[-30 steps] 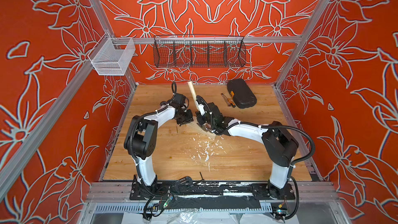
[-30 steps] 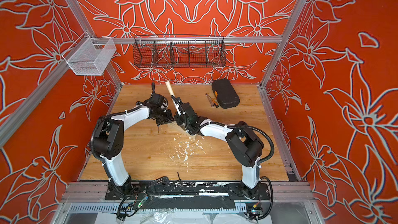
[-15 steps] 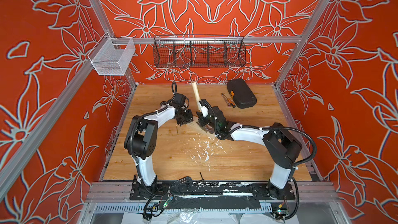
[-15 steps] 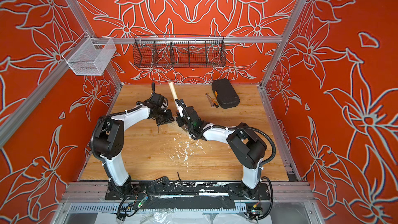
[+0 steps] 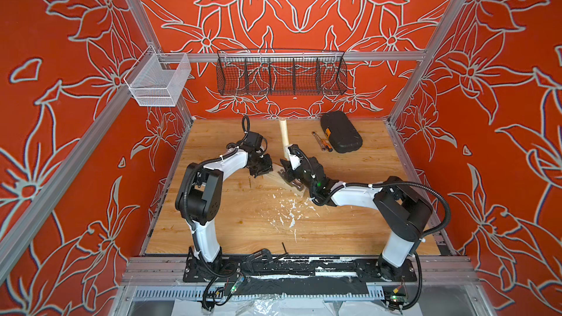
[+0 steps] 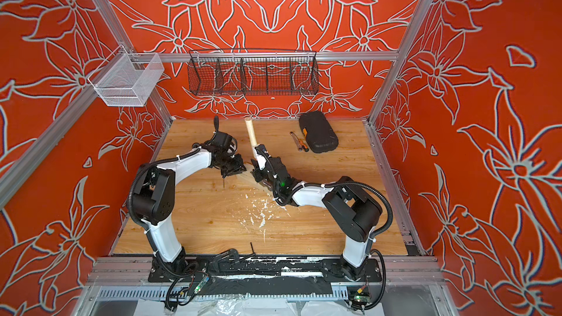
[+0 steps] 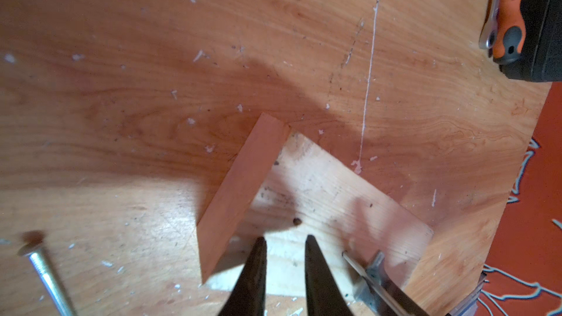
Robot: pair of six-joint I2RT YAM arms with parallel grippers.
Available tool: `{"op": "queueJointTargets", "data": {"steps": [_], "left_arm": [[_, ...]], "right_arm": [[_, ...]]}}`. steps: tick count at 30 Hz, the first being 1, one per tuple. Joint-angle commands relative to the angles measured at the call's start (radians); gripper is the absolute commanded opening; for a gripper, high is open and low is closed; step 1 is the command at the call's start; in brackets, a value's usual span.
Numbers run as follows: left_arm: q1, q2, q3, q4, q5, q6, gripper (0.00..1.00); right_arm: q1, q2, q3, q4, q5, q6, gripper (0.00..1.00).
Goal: Use a claw hammer to pull out a nail
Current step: Remove the nail from the mounting plate.
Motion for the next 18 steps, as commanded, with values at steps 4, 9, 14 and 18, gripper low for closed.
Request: {"op": "queueJointTargets", "data": {"steps": [4, 9, 14, 18], "left_arm": [[0.002, 0.055, -0.056, -0.076, -0.075, -0.008, 0.24], [0.002, 0.057, -0.059, -0.074, -0.075, -0.011, 0.23], [0.002, 0.055, -0.062, -0.072, -0.078, -0.010, 0.23], [0.004, 0.057, -0.061, -0.075, -0.080, -0.011, 0.23]], "right_arm": [[-0.004, -0.092, 0.013, 0.171, 0.006, -0.017, 0.00], [-0.004, -0.111, 0.033, 0.149, 0.000, -0.017, 0.00], [-0.004, -0.114, 0.029, 0.172, 0.002, -0.012, 0.00], [-0.004, -0.117, 0.028, 0.186, 0.002, -0.009, 0.00]]}}
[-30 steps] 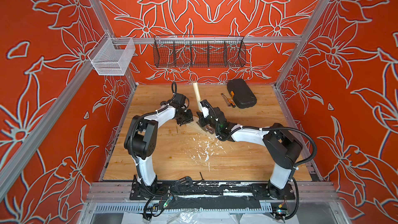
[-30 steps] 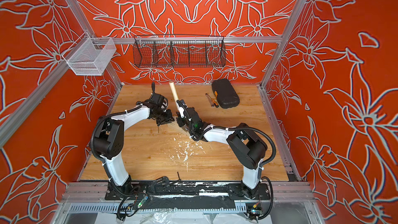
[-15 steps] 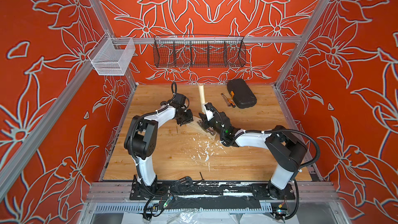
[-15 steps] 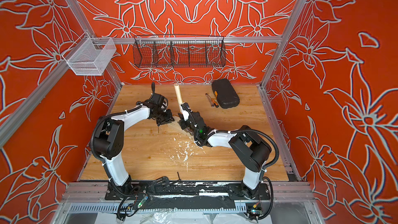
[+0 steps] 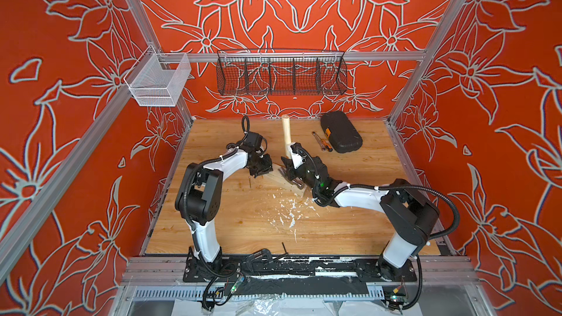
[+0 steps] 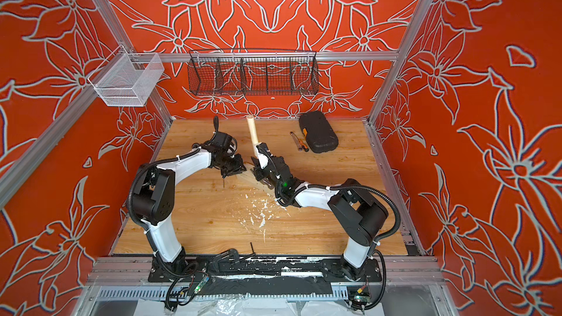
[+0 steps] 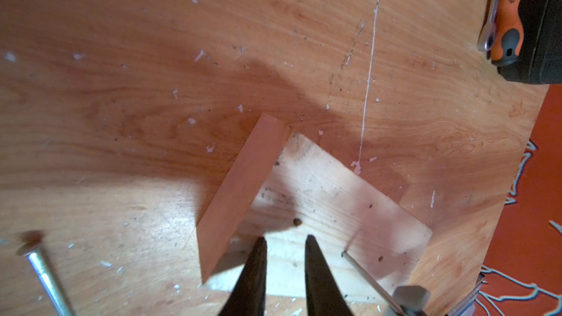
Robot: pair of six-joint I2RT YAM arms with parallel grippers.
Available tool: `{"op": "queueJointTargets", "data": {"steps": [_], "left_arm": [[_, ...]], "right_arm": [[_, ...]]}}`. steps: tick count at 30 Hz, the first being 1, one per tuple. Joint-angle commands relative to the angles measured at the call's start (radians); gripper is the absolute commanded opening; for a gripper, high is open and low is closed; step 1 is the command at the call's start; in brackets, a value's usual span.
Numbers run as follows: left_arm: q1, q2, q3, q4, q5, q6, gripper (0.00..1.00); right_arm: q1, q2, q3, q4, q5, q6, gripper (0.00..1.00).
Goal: Use a claw hammer to pull out a nail
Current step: Remove the nail from the mounting plate.
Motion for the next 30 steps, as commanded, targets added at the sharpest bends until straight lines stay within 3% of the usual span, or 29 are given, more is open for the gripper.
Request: {"op": "queueJointTargets", "data": {"steps": [1, 17, 30], "left_arm": [[0.003, 0.058, -0.056, -0.083, -0.082, -0.004, 0.24], [0.010, 0.052, -0.063, -0.081, -0.081, -0.010, 0.24], [0.011, 0.056, -0.059, -0.089, -0.084, -0.006, 0.24]], "right_arm": [[-0.004, -0.071, 0.041, 0.174, 0.003, -0.004, 0.00], [-0.004, -0.109, 0.040, 0.187, -0.002, -0.004, 0.00], [-0.004, -0.008, -0.105, 0.465, 0.031, 0.071, 0.00]]}}
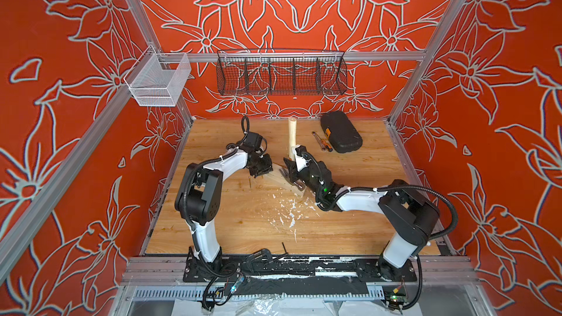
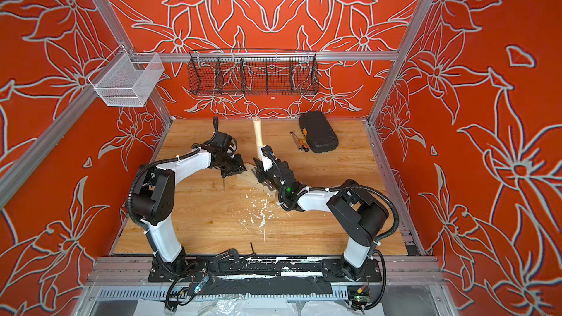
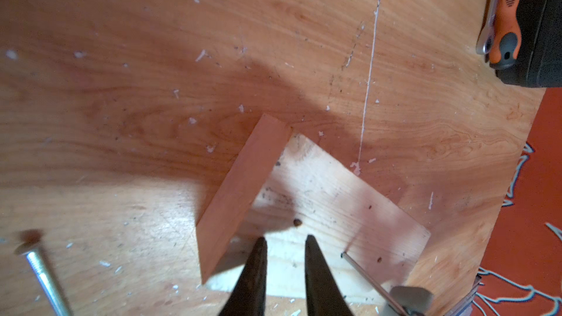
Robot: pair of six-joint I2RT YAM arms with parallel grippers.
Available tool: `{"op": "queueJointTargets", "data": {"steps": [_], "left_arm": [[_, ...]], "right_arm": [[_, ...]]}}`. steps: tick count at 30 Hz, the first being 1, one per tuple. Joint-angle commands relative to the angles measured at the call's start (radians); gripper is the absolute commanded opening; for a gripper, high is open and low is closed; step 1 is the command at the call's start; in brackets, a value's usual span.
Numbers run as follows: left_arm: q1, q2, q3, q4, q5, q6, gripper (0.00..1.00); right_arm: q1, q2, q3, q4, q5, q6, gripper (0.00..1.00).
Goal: Use a claw hammer to pull out a nail
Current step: Remove the nail from the mounting plate.
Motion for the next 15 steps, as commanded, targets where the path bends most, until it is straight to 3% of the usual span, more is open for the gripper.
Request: {"op": "queueJointTargets", "data": {"steps": [1, 7, 15], "left_arm": [[0.010, 0.060, -0.055, -0.095, -0.085, 0.005, 0.24], [0.014, 0.068, -0.062, -0.087, -0.077, -0.005, 0.23], [0.023, 0.082, -0.083, -0.055, -0.056, -0.030, 0.23]], "right_arm": [[-0.004, -0.001, -0.017, 0.317, 0.020, 0.042, 0.00], [0.000, 0.040, -0.110, 0.476, 0.012, 0.040, 0.00], [0.006, 0.032, -0.190, 0.484, 0.017, 0.039, 0.00]]}}
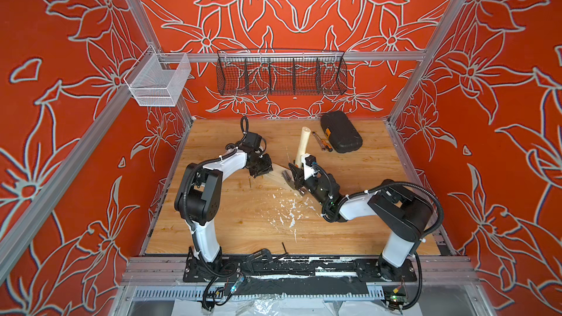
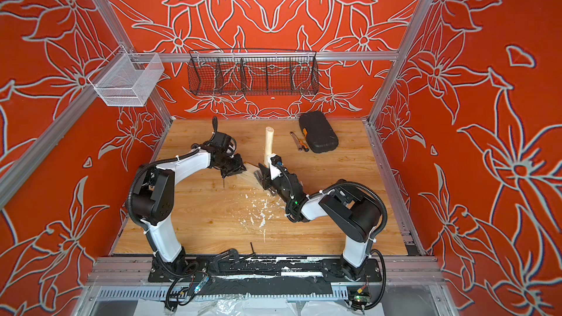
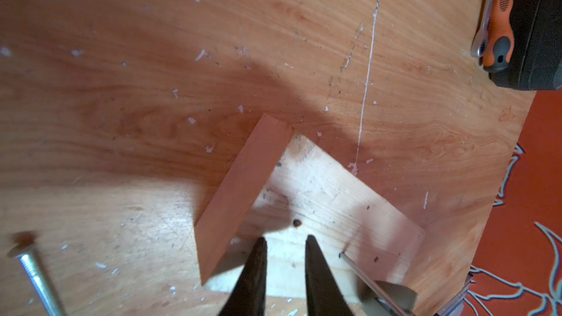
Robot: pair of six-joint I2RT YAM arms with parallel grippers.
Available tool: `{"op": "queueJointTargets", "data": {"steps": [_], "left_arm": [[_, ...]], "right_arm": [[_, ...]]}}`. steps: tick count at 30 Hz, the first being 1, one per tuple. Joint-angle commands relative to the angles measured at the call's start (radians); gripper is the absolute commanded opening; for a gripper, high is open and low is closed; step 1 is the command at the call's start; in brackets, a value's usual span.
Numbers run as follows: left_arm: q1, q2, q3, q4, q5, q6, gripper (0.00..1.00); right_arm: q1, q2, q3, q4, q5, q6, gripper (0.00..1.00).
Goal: Use a claw hammer to pull out a nail
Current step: Remove the nail from the mounting plate.
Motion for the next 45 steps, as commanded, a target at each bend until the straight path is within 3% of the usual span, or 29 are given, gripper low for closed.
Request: {"op": "queueJointTargets", "data": {"steps": [1, 9, 14, 25, 31, 45], "left_arm": [[0.016, 0.080, -0.077, -0.061, -0.072, -0.020, 0.24], [0.020, 0.083, -0.074, -0.058, -0.057, -0.028, 0.24], [0.020, 0.069, -0.072, -0.070, -0.069, -0.016, 0.24], [0.021, 0.077, -0.069, -0.068, -0.066, -0.013, 0.24], [0.030, 0.090, -0.074, -0.059, -0.058, -0.015, 0.24], [0.034, 0.121, -0.110, 0.014, -0.008, -0.073, 0.24]], "right_arm": [[0.005, -0.022, -0.012, 0.124, 0.018, 0.010, 0.00], [0.006, -0.009, 0.032, 0.120, 0.018, -0.019, 0.00], [0.005, 0.001, 0.120, -0.057, -0.001, -0.032, 0.00], [0.000, 0.087, 0.255, -0.084, -0.027, -0.040, 0.00], [0.000, 0.112, 0.155, 0.112, -0.001, -0.010, 0.00], [0.043, 0.095, 0.024, 0.124, 0.021, -0.049, 0.00]]}}
